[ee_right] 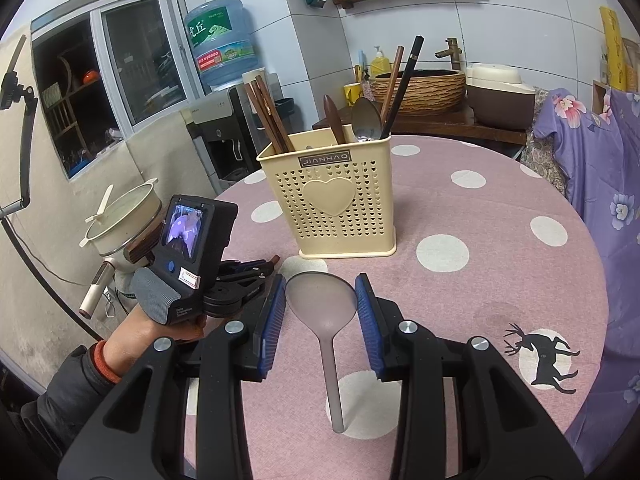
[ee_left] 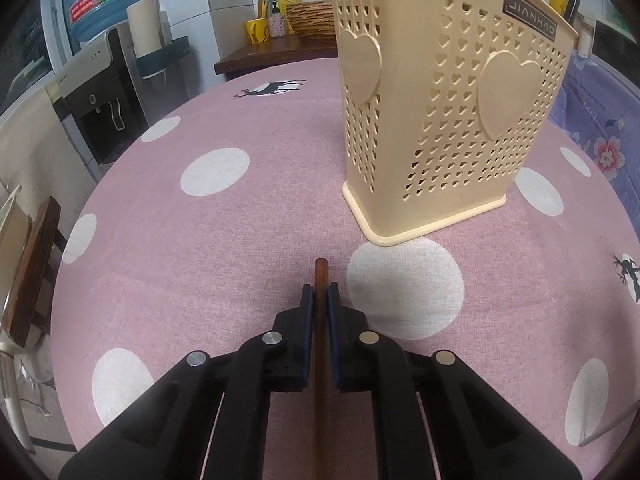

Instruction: Organize utensils

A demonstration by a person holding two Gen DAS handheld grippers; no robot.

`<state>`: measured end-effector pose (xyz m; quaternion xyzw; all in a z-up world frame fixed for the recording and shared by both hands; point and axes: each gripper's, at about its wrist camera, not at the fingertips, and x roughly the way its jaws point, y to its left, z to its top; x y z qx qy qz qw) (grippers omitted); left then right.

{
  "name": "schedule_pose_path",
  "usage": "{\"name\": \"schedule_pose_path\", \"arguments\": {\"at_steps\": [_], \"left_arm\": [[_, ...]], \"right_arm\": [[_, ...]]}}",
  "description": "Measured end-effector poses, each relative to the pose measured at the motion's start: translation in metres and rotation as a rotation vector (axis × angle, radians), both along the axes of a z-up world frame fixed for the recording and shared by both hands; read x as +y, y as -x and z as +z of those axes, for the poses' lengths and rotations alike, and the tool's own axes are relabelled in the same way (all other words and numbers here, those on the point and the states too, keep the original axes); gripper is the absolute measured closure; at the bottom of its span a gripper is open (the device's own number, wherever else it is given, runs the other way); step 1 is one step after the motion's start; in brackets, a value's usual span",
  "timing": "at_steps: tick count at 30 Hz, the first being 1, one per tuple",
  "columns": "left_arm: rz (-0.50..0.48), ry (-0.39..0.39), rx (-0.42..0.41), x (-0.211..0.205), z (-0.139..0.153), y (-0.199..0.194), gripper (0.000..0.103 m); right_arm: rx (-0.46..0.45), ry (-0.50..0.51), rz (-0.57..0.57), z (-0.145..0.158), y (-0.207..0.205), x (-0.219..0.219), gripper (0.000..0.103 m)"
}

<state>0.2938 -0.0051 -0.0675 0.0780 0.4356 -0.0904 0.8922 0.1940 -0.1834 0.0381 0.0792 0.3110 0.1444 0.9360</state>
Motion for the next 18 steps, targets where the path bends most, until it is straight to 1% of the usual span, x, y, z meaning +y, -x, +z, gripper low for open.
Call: {"name": "schedule_pose_path", "arguments": {"at_steps": [3,7,12,14,18], "left_arm": [[0.002,0.051,-0.012,0.004,0.009,0.006,0.095],[-0.008,0.150,-0.076,0.013,0.040,0.029,0.095],[-0.020,0.266,-0.214,0.030,0.095,0.067,0.095],[-0.022,0.297,-0.267,0.036,0.115,0.081,0.095],[-0.028,0.341,-0.342,0.043,0.140,0.099,0.095]], "right_arm": [[0.000,-0.003,-0.001,0.000,0.000,0.000,0.067],[-0.003,-0.013,0.004,0.000,0.000,0.000,0.067],[-0.012,-0.017,0.018,0.001,0.001,0.001,0.067],[-0.012,-0.020,0.022,0.002,0.001,0.002,0.067],[-0.011,-0.023,0.026,0.002,0.002,0.005,0.067]]}}
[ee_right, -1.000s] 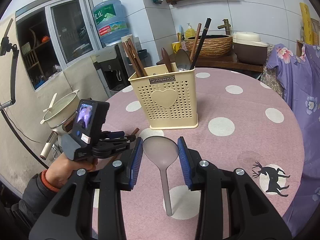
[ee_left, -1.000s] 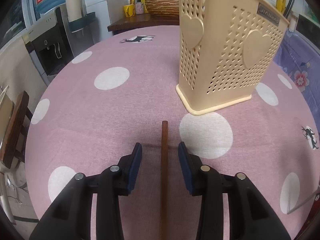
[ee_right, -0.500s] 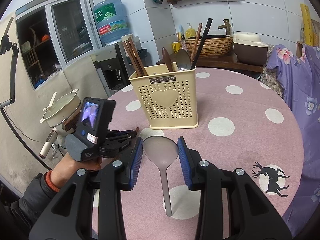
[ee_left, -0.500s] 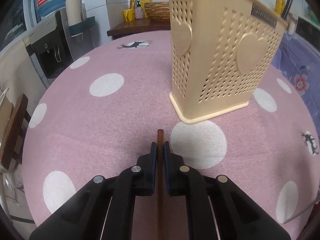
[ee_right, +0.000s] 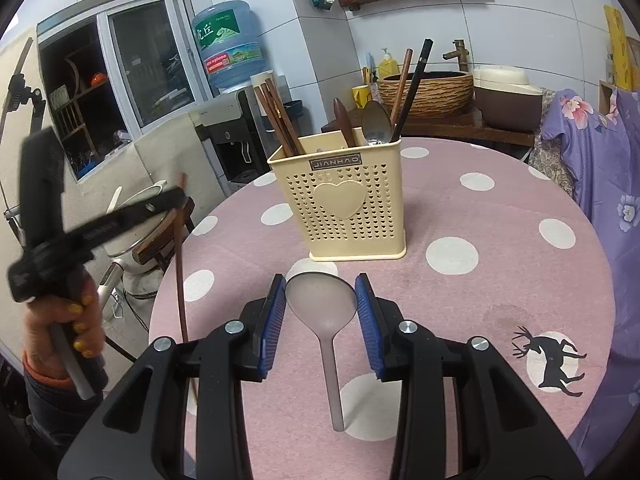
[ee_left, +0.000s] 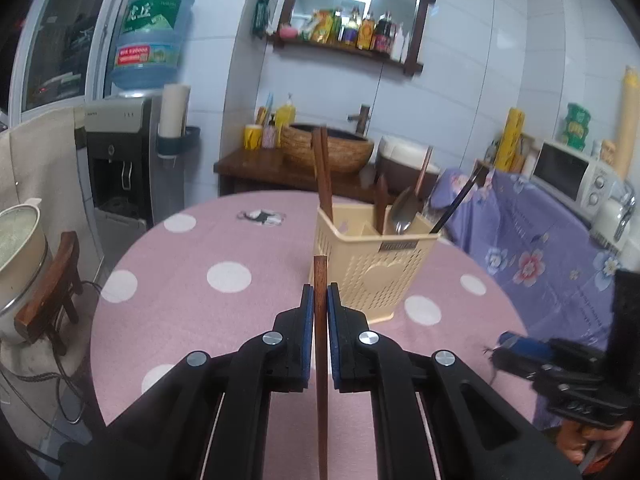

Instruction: Organize utensils

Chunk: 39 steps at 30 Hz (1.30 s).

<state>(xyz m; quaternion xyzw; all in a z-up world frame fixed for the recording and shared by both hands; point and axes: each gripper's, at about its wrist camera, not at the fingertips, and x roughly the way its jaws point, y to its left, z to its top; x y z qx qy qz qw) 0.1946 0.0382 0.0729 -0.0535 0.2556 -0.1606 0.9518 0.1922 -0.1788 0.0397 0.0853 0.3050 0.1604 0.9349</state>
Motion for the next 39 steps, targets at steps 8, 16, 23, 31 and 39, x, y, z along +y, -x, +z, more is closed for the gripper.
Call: {"name": "schedule_pose_path", "arguments": {"at_steps": [8,16,23,31,39], "left_arm": [[-0.018,0.030,-0.009,0.000,0.006,0.005,0.095],[-0.036,0.044,-0.025,0.000,0.012,0.007,0.095],[-0.070,0.038,-0.069,-0.008,0.031,0.006,0.095],[-0.102,0.049,-0.170,-0.020,0.091,-0.008,0.095],[-0.002,0.065,-0.291,-0.031,0.164,-0.052,0.095]], "right_arm": [[-0.012,0.007,0.002,0.004,0.003,0.004,0.067],[-0.015,-0.011,0.021,0.010,0.001,0.002,0.067],[-0.054,-0.021,0.045,0.030,-0.005,0.005,0.067],[-0.188,-0.028,0.017,0.097,-0.033,0.004,0.067],[-0.351,-0.027,-0.079,0.172,-0.087,0.006,0.067]]}}
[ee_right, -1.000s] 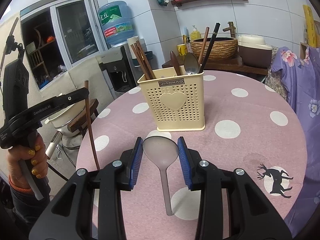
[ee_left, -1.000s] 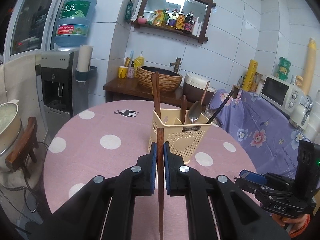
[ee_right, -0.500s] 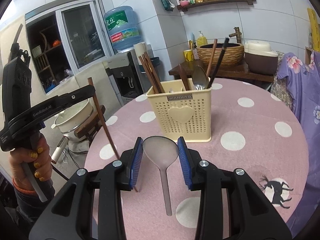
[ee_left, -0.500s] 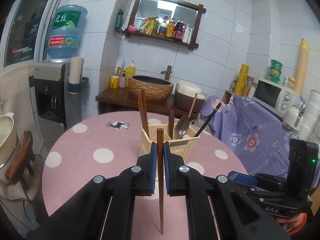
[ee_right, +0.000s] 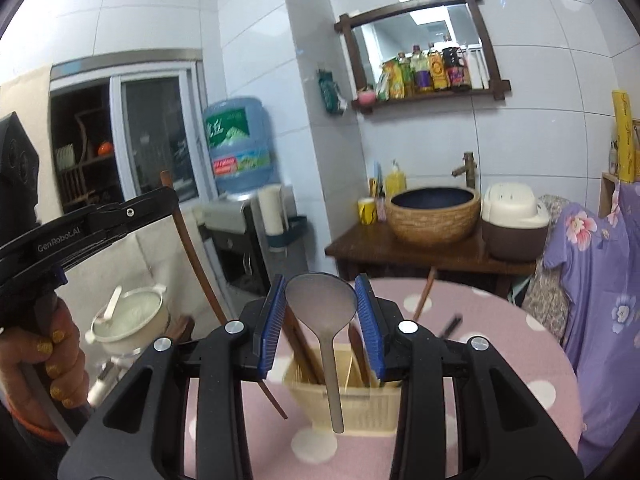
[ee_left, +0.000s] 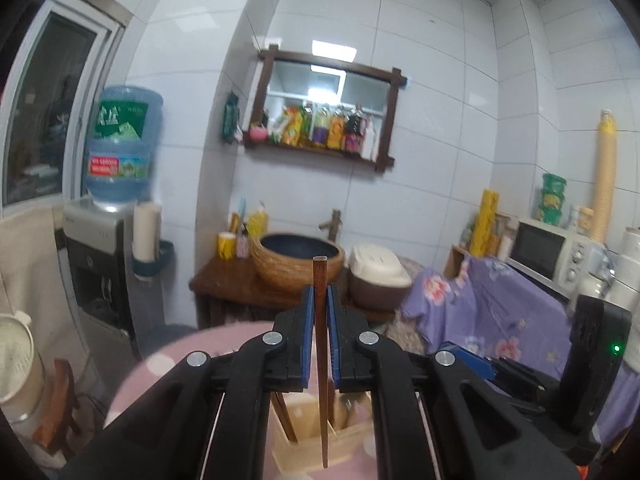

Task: Organize utensils
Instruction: 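Lower the chopstick and plastic spoon into the basket and open both tools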

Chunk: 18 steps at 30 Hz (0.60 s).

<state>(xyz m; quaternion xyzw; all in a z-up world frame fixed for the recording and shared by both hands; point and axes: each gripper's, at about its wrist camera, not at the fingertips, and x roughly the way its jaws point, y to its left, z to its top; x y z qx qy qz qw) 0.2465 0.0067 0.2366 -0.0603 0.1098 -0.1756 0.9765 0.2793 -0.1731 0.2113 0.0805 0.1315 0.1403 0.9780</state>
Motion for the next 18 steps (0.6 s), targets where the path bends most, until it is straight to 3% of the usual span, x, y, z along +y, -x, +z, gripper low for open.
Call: {"name": "schedule_pose_path", "arguments": {"at_steps": [6,18], "left_arm": [[0.064,-0.006,-0.016,-0.015,-0.009,-0.035,0.095],[0.071,-0.050,0.107,-0.034,-0.106,-0.061,0.095]], "right_arm": [[-0.007,0.043,-0.048,-0.017,-0.041,0.010,0.067],[0.085,0.134,-0.067,-0.104,-0.063,0.024,0.067]]}}
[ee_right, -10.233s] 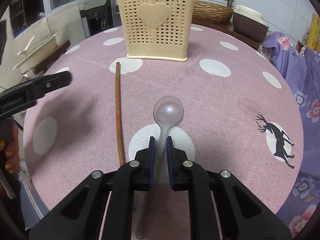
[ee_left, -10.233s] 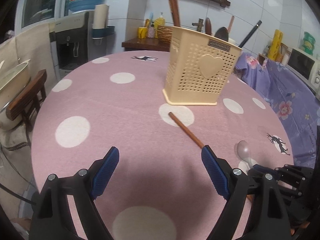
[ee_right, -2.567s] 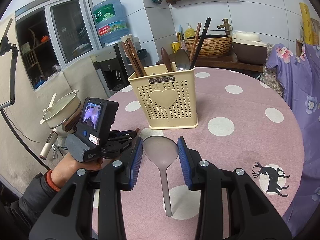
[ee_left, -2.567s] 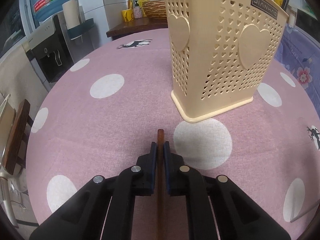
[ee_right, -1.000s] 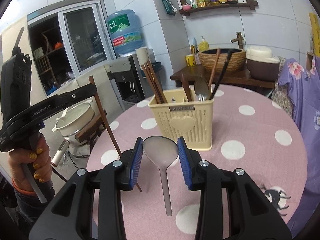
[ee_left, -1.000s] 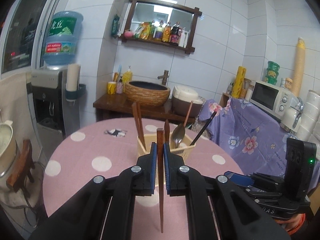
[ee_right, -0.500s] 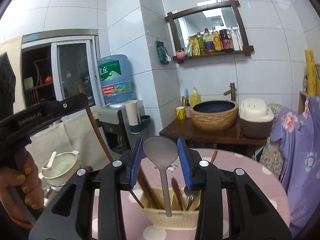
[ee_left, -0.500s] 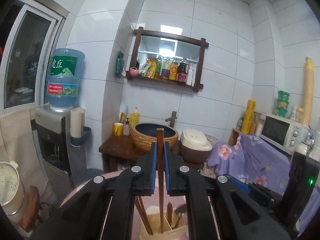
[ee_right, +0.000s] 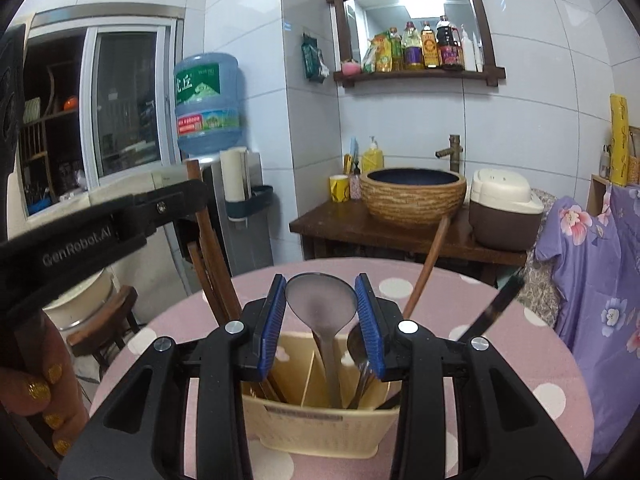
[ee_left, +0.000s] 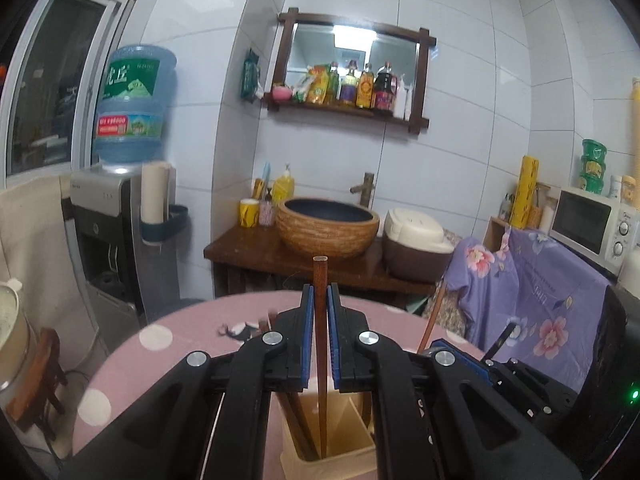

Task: Organize utensils
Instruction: 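Lower the chopstick and plastic spoon into the basket and open both tools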

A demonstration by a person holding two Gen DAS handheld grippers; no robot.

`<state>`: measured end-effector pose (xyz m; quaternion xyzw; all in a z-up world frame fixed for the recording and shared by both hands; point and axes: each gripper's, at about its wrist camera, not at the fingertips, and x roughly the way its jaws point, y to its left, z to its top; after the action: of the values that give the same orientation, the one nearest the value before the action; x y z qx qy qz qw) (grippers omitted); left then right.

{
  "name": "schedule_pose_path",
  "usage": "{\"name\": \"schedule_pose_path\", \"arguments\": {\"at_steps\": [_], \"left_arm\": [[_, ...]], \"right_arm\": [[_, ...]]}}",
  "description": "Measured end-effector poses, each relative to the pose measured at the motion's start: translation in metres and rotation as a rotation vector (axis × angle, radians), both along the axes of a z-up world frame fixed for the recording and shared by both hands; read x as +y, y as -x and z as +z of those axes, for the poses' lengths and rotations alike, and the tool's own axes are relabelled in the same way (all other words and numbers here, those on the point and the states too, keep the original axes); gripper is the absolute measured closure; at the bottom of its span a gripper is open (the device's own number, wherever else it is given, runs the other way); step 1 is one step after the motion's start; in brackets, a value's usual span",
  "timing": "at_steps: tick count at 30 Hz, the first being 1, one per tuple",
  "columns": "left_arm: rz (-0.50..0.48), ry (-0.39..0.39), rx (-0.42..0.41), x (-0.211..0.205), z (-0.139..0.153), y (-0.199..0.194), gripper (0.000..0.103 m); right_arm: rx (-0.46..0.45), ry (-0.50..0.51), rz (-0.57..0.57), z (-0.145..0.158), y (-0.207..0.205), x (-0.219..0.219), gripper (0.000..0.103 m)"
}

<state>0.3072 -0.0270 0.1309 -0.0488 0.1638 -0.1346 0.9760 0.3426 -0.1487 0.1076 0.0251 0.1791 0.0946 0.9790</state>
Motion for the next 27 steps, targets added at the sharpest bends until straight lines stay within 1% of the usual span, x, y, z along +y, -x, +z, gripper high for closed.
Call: {"name": "schedule_pose_path", "arguments": {"at_steps": [4,5,8,10,11,13,14,15,17,18,19,20,21,22,23,24,25,27], "left_arm": [[0.000,0.005,0.041,0.006,-0.022,0.000,0.095],[0.005,0.007,0.040,0.007,-0.025,0.000,0.095],[-0.009,-0.011,0.049,0.007,-0.032,0.002,0.095],[0.000,-0.034,0.038,0.007,-0.032,0.006,0.095],[0.001,-0.033,0.039,0.007,-0.032,0.007,0.095],[-0.008,-0.022,0.043,0.009,-0.030,0.010,0.095],[-0.008,-0.024,0.040,0.010,-0.030,0.012,0.095],[-0.005,-0.030,0.032,0.011,-0.028,0.016,0.095],[-0.007,-0.039,0.020,0.012,-0.026,0.025,0.093],[-0.008,-0.042,0.017,0.013,-0.026,0.029,0.089],[-0.008,-0.044,0.011,0.015,-0.025,0.034,0.078],[-0.004,-0.040,0.001,0.019,-0.024,0.042,0.070],[0.003,-0.034,-0.007,0.022,-0.023,0.047,0.055],[0.012,-0.027,-0.019,0.027,-0.023,0.055,0.045],[0.018,-0.024,-0.029,0.031,-0.023,0.063,0.041],[0.022,-0.026,-0.037,0.034,-0.024,0.071,0.033],[0.029,-0.032,-0.043,0.037,-0.026,0.079,0.020],[0.044,-0.038,-0.058,0.041,-0.033,0.096,0.005]], "right_arm": [[0.028,0.015,-0.002,-0.018,0.001,0.001,0.067],[0.034,0.017,-0.002,-0.022,0.001,0.001,0.067],[0.038,0.037,-0.005,-0.030,0.003,0.003,0.067],[0.032,0.048,-0.012,-0.034,0.005,0.003,0.067],[0.028,0.050,-0.011,-0.035,0.007,0.003,0.066],[0.012,0.071,-0.012,-0.035,0.013,0.004,0.062],[-0.002,0.082,-0.013,-0.034,0.017,0.005,0.055],[-0.016,0.089,-0.011,-0.033,0.022,0.005,0.050],[-0.048,0.110,-0.010,-0.030,0.034,0.005,0.046],[-0.067,0.126,-0.014,-0.028,0.043,0.004,0.041],[-0.090,0.143,-0.020,-0.027,0.052,0.003,0.037],[-0.108,0.155,-0.026,-0.027,0.060,0.001,0.030],[-0.129,0.171,-0.034,-0.027,0.070,-0.001,0.024],[-0.144,0.192,-0.044,-0.028,0.081,-0.003,0.022],[-0.155,0.214,-0.058,-0.029,0.091,-0.005,0.017],[-0.161,0.229,-0.068,-0.030,0.098,-0.007,0.010],[-0.169,0.243,-0.079,-0.032,0.108,-0.010,0.007],[-0.167,0.261,-0.085,-0.039,0.128,-0.014,0.006]]}}
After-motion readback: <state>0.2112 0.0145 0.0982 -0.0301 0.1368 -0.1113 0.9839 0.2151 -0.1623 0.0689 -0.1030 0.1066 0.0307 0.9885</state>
